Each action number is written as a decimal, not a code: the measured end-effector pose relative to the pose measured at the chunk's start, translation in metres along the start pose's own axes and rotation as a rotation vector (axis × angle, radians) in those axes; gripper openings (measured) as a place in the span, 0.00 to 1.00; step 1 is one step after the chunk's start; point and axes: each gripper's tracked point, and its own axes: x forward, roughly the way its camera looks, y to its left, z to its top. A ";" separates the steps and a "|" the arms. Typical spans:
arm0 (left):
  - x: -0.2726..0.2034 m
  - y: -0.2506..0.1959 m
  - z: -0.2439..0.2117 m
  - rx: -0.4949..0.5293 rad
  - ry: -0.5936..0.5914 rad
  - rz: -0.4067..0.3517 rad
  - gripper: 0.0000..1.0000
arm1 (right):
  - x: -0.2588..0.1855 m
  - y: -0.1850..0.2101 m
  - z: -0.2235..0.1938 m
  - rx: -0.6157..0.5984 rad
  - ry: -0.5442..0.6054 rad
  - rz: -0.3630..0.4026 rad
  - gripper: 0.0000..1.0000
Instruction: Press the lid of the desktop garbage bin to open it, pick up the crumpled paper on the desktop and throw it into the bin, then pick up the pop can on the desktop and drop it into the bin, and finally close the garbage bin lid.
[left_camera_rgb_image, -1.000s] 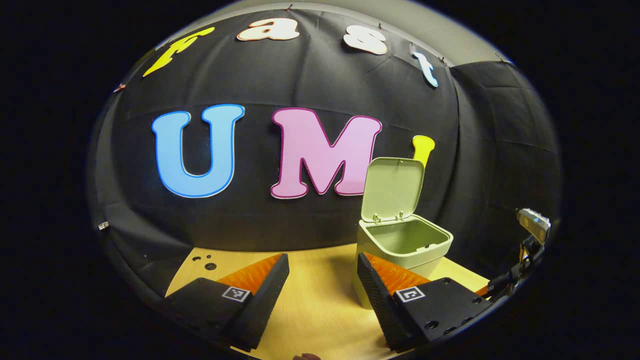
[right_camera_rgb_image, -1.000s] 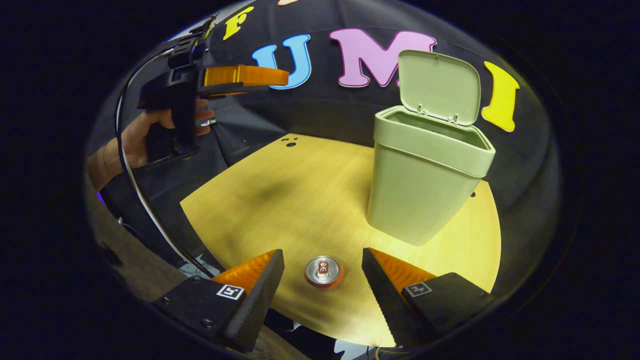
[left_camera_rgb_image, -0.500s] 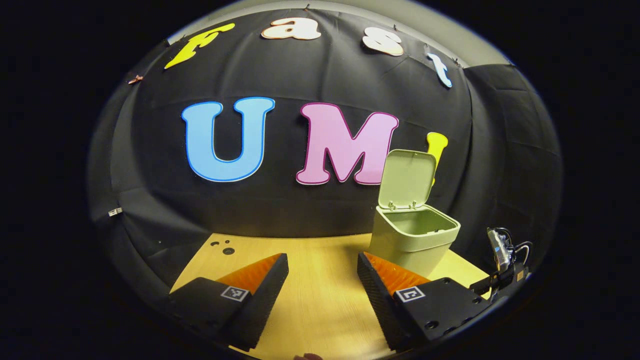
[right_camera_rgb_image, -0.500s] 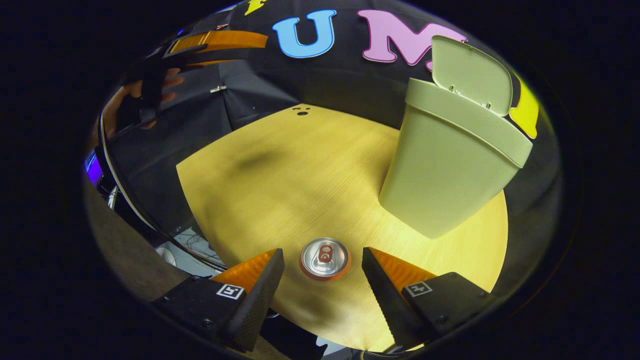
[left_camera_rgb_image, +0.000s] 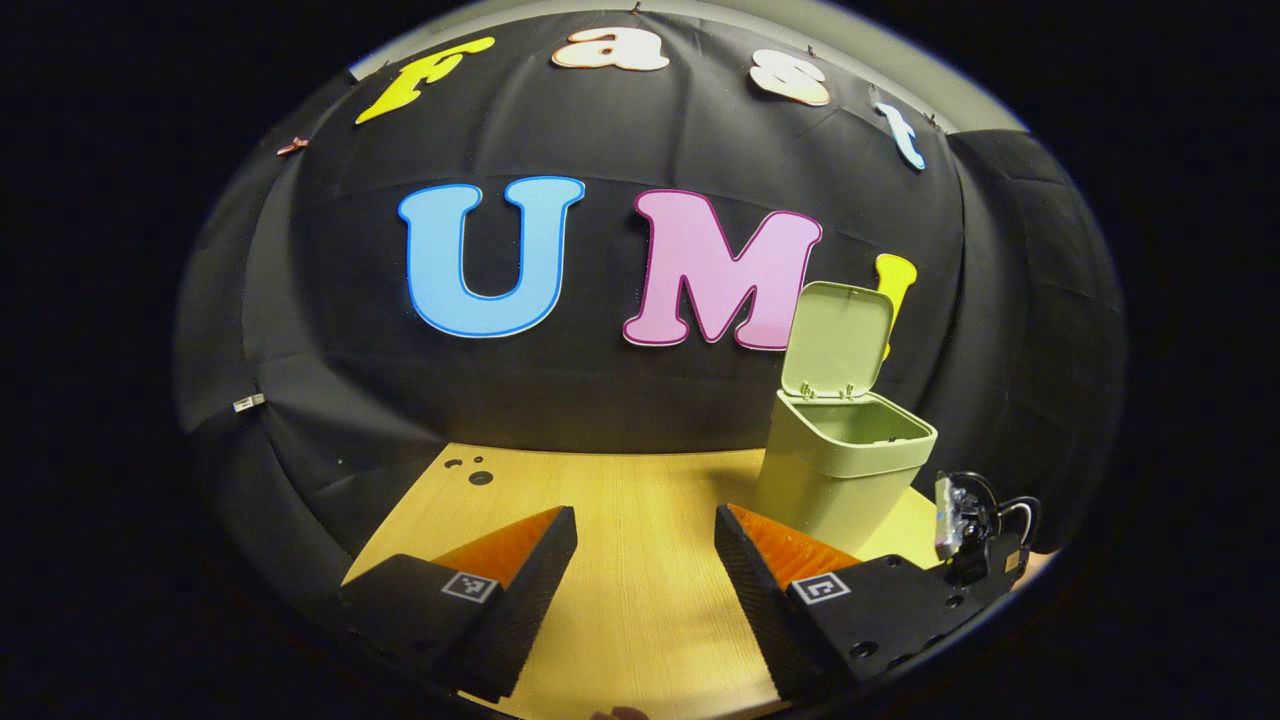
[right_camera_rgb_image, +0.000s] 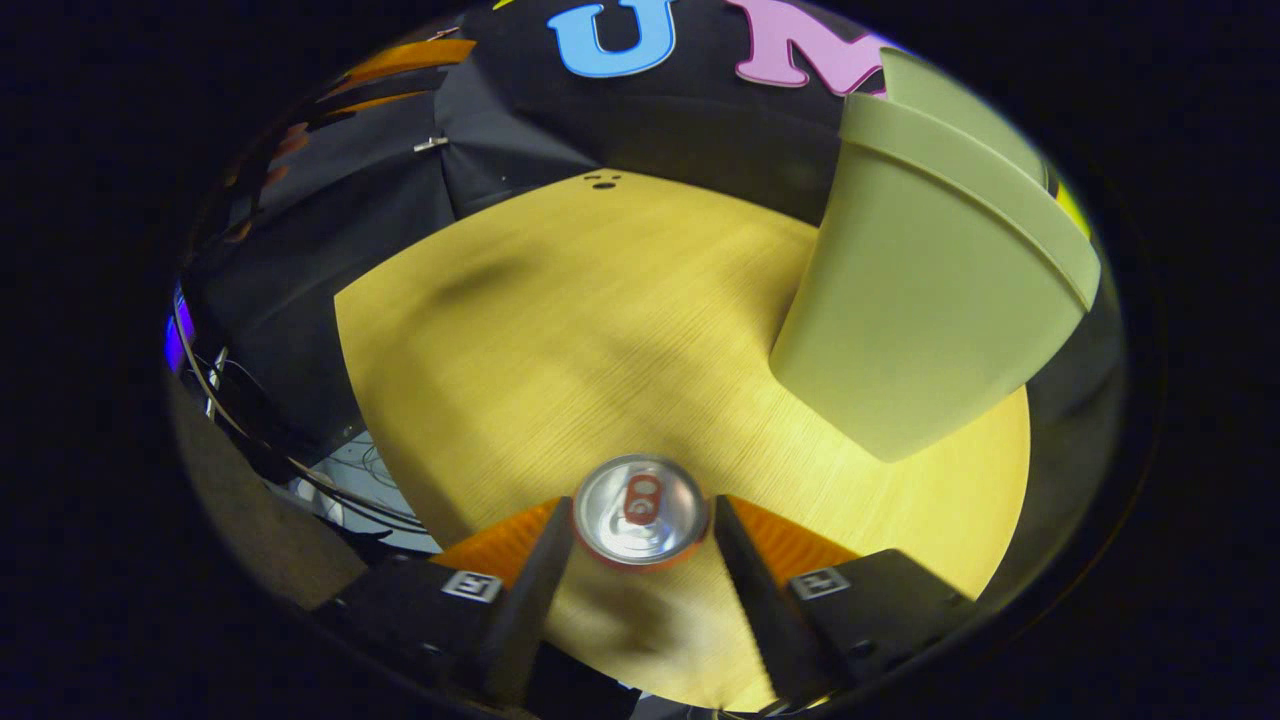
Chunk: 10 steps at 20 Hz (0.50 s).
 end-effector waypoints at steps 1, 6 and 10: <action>0.000 0.001 -0.001 -0.006 0.000 0.001 0.91 | -0.002 0.003 0.001 0.017 -0.002 0.012 0.84; 0.004 0.002 -0.001 -0.006 0.000 0.001 0.92 | -0.017 -0.003 0.017 0.038 -0.038 -0.016 0.83; 0.006 -0.001 0.000 -0.007 -0.003 -0.007 0.93 | -0.046 -0.017 0.048 0.052 -0.110 -0.035 0.83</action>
